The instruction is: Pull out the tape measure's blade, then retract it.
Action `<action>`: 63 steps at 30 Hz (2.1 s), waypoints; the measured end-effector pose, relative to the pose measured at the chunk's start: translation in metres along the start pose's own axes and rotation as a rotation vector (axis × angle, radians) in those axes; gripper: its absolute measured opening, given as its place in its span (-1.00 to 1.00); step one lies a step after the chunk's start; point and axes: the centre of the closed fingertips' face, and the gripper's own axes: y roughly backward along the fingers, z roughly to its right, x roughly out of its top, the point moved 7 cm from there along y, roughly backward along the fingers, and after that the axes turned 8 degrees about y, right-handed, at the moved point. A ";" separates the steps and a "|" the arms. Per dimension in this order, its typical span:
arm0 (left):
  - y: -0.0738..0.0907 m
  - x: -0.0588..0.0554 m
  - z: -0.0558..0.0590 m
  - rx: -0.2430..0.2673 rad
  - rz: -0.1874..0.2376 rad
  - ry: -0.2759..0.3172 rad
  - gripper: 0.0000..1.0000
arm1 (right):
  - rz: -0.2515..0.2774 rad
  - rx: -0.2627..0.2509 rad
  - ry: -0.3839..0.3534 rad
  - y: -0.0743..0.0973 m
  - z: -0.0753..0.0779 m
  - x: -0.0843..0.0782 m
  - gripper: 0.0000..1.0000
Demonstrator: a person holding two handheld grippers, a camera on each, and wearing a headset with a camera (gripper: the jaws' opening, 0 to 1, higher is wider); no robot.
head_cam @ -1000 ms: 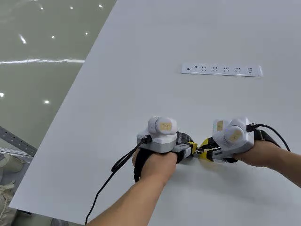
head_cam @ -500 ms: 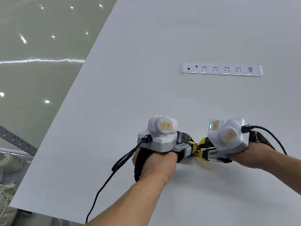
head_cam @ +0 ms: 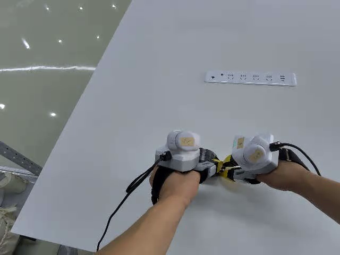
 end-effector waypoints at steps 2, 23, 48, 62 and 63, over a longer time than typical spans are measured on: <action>0.000 0.000 0.000 0.000 -0.001 -0.001 0.11 | -0.008 0.005 0.008 0.000 0.001 0.001 -0.78; 0.001 0.000 0.001 0.001 0.010 -0.009 0.17 | -0.020 0.009 0.012 0.000 0.001 -0.002 -0.73; 0.017 -0.001 -0.008 -0.038 0.012 -0.063 0.45 | 0.026 -0.059 -0.182 0.024 -0.007 -0.001 -0.36; 0.044 -0.008 -0.011 -0.098 0.007 -0.153 0.58 | 0.105 -0.171 -0.382 0.062 -0.022 0.009 -0.03; 0.047 -0.009 -0.012 -0.102 0.007 -0.149 0.58 | 0.119 -0.180 -0.402 0.066 -0.025 0.011 0.01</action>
